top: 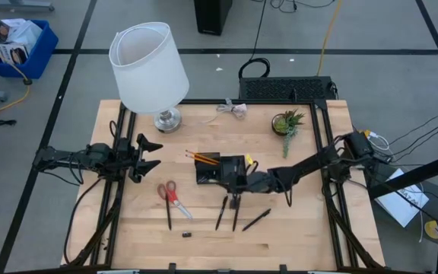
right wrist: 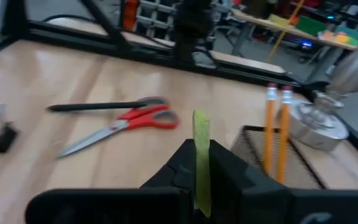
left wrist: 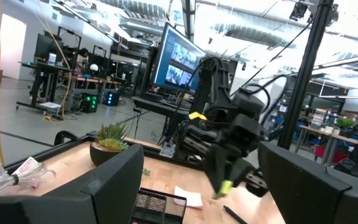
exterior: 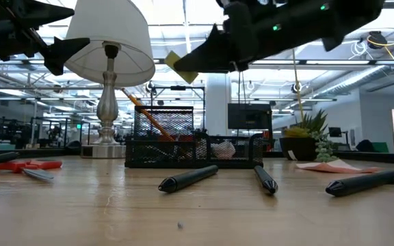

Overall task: Pick and place office supplies into organizer
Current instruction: Put the green eraser into the black desk organizer

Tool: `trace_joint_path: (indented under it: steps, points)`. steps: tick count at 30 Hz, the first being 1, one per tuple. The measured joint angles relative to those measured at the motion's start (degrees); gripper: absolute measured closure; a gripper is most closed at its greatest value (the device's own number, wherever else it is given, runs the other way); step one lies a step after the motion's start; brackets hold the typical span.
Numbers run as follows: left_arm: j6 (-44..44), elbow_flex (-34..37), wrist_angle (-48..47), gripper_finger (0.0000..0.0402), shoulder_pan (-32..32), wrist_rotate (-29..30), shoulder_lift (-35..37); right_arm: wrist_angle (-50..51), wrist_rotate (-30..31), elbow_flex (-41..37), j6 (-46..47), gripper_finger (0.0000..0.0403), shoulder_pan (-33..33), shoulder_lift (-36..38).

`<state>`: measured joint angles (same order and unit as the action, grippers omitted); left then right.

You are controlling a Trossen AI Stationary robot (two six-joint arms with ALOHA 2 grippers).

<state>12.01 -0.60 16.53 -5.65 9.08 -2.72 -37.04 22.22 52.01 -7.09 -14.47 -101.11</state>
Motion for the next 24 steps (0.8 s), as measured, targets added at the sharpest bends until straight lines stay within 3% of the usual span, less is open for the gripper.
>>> trace_joint_path:
  steps: [6,13,24]
  points:
    - [0.0,0.0,0.0,0.0082,0.0,0.0,0.0,-5.1,-0.3,0.0,-1.9,0.038,2.6,0.0]
    - [0.0,0.0,0.0,0.0082,0.0,0.0,0.0,-9.3,-4.6,0.0,-5.0,0.0382,3.7,-0.1]
    - [0.0,0.0,0.0,0.0082,0.0,0.0,0.0,-14.1,-4.5,0.0,-2.2,0.0382,4.8,-10.1]
